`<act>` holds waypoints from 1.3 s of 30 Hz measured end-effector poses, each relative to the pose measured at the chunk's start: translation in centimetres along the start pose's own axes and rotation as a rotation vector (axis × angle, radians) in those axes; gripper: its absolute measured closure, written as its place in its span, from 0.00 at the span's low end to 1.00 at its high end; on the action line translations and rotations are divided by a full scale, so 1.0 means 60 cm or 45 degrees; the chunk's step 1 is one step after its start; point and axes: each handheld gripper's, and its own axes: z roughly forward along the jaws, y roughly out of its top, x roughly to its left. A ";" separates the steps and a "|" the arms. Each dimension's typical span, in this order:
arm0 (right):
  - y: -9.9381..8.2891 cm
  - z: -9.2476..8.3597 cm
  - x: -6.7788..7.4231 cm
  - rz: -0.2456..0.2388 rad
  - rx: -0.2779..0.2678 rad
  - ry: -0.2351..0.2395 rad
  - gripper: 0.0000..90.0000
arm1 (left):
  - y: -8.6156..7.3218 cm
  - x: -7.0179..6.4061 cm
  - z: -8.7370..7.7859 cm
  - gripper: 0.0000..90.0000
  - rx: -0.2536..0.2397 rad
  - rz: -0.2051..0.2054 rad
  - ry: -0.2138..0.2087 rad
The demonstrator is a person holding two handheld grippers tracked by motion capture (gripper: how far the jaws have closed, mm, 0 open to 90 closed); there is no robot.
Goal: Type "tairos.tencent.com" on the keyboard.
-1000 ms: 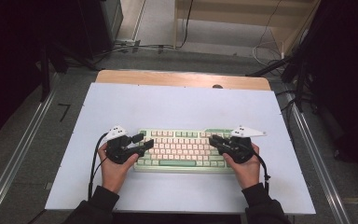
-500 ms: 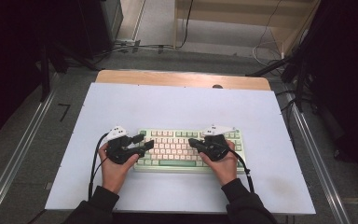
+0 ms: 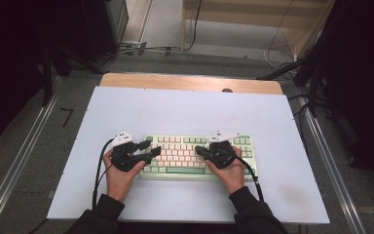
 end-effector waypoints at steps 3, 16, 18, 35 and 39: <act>0.000 0.000 -0.001 0.001 0.001 -0.003 0.97 | 0.000 0.000 0.000 0.49 -0.002 -0.001 -0.002; -0.001 0.001 0.001 0.005 0.004 -0.004 0.97 | 0.000 -0.001 0.000 0.49 0.002 0.001 -0.003; -0.001 0.001 0.001 0.007 0.005 -0.004 0.97 | 0.000 -0.001 0.000 0.49 0.002 0.001 -0.004; 0.000 -0.006 0.004 0.002 -0.012 0.007 0.97 | 0.000 -0.001 0.000 0.49 0.002 0.003 -0.004; 0.002 -0.013 0.004 0.010 -0.032 0.012 0.97 | 0.000 -0.002 0.000 0.49 0.002 0.004 -0.005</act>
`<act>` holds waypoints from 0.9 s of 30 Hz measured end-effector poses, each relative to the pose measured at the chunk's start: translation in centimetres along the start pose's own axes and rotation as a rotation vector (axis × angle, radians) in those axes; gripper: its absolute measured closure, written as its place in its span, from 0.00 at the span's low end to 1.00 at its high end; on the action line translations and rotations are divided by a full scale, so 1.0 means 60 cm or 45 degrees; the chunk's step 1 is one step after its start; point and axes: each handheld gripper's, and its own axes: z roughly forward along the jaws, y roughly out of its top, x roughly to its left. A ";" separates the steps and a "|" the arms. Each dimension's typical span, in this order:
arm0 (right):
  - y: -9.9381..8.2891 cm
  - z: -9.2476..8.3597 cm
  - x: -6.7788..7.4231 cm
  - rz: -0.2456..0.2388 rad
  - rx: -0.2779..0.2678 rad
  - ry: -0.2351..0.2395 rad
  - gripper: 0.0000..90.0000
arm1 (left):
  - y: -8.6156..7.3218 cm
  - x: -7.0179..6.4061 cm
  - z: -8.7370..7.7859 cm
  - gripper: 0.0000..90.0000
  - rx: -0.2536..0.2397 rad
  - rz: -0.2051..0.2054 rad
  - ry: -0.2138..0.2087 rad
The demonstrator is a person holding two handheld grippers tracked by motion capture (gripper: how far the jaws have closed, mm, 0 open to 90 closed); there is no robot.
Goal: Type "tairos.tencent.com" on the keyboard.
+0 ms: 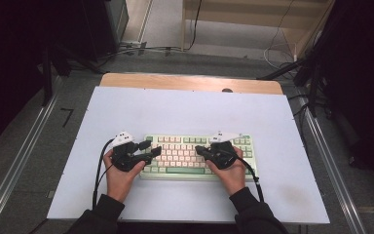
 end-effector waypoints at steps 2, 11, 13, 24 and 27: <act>0.001 -0.003 0.000 0.005 -0.014 0.005 0.97 | 0.000 0.000 0.000 0.49 0.001 -0.001 -0.001; 0.008 -0.019 -0.001 0.028 -0.080 0.003 0.74 | 0.000 0.000 0.000 0.49 0.000 0.000 -0.001; 0.009 -0.021 -0.002 0.041 -0.098 -0.011 0.62 | 0.000 0.000 0.000 0.49 0.000 0.001 -0.002; 0.010 -0.028 -0.003 0.050 -0.156 -0.108 0.42 | 0.010 -0.010 0.012 0.54 0.004 0.050 0.003; 0.010 -0.027 -0.005 0.050 -0.147 -0.104 0.43 | 0.020 -0.020 0.021 0.63 0.011 0.082 -0.006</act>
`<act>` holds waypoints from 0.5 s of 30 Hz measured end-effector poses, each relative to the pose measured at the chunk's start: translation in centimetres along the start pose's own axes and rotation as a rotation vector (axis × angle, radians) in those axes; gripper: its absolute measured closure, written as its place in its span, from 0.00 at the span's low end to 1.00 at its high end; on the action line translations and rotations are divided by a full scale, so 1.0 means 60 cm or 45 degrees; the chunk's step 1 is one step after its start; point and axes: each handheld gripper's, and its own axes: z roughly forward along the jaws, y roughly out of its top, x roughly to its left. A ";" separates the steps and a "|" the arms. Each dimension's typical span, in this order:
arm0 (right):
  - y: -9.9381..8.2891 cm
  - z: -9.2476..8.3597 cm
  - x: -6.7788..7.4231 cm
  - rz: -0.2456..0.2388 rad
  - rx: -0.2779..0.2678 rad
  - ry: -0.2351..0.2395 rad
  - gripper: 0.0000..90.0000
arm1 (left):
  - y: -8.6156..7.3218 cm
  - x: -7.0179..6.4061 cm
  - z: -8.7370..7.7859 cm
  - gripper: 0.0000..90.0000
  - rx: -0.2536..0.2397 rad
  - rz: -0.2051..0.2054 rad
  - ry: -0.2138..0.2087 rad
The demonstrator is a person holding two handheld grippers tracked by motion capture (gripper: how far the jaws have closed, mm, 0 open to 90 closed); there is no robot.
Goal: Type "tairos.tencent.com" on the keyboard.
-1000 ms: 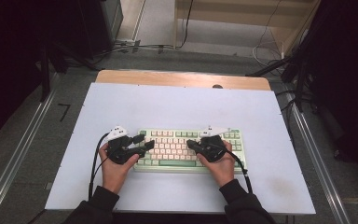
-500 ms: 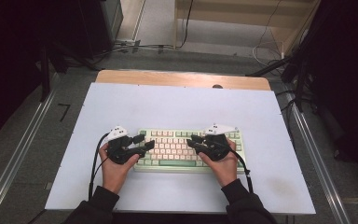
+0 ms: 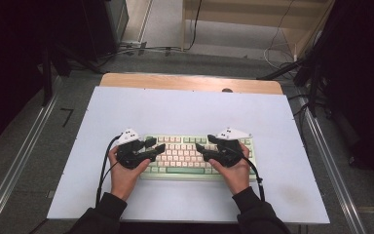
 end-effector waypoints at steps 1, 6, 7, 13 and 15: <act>0.000 -0.001 -0.001 0.002 0.001 -0.003 0.43 | 0.001 -0.004 0.006 0.67 0.015 0.018 0.000; 0.000 -0.002 -0.004 0.006 0.003 -0.008 0.45 | 0.001 -0.014 0.029 0.96 0.077 0.057 -0.025; 0.000 -0.002 -0.004 0.009 0.006 -0.007 0.45 | 0.002 -0.015 0.033 1.00 0.083 0.065 -0.028; 0.000 -0.001 -0.005 0.013 0.013 -0.011 0.45 | 0.007 -0.024 0.049 1.00 0.091 0.077 -0.041; 0.000 -0.001 -0.005 0.011 0.013 -0.011 0.45 | 0.007 -0.026 0.053 1.00 0.098 0.082 -0.040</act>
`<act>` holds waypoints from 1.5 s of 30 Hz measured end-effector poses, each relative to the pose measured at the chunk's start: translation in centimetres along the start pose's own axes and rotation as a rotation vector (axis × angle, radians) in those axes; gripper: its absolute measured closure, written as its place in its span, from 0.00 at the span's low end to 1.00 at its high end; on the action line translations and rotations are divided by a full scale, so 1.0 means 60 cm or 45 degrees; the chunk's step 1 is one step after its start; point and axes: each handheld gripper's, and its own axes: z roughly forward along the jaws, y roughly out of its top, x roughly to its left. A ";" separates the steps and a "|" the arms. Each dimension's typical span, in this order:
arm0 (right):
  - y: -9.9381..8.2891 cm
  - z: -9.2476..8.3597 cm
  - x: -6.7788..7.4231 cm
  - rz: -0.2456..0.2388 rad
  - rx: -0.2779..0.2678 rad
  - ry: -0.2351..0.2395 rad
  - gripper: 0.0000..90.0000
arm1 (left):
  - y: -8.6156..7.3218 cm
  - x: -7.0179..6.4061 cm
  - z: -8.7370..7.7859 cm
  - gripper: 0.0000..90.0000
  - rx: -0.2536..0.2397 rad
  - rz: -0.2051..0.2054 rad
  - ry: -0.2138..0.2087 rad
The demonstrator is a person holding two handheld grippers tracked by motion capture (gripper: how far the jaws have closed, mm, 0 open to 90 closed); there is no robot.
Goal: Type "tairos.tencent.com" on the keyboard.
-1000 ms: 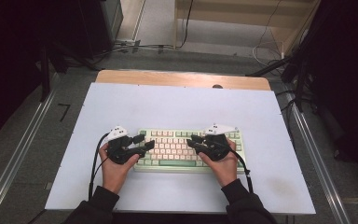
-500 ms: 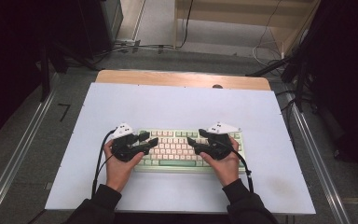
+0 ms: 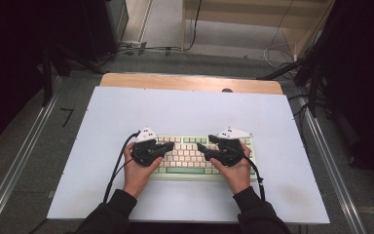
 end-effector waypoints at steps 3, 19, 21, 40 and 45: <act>0.000 0.000 0.000 0.001 0.002 0.000 0.45 | -0.001 -0.003 0.006 1.00 0.024 0.006 -0.007; 0.000 0.000 0.000 0.002 0.001 0.005 0.45 | -0.006 -0.006 0.020 1.00 0.070 0.022 0.007; 0.000 0.000 0.000 0.006 0.003 0.005 0.45 | -0.006 -0.006 0.021 1.00 0.075 0.024 0.010; 0.000 0.001 0.000 0.004 0.005 0.006 0.45 | -0.009 -0.007 0.023 1.00 0.087 0.042 0.015; 0.000 0.001 0.000 0.002 0.005 0.007 0.45 | -0.011 -0.008 0.025 1.00 0.106 0.068 0.033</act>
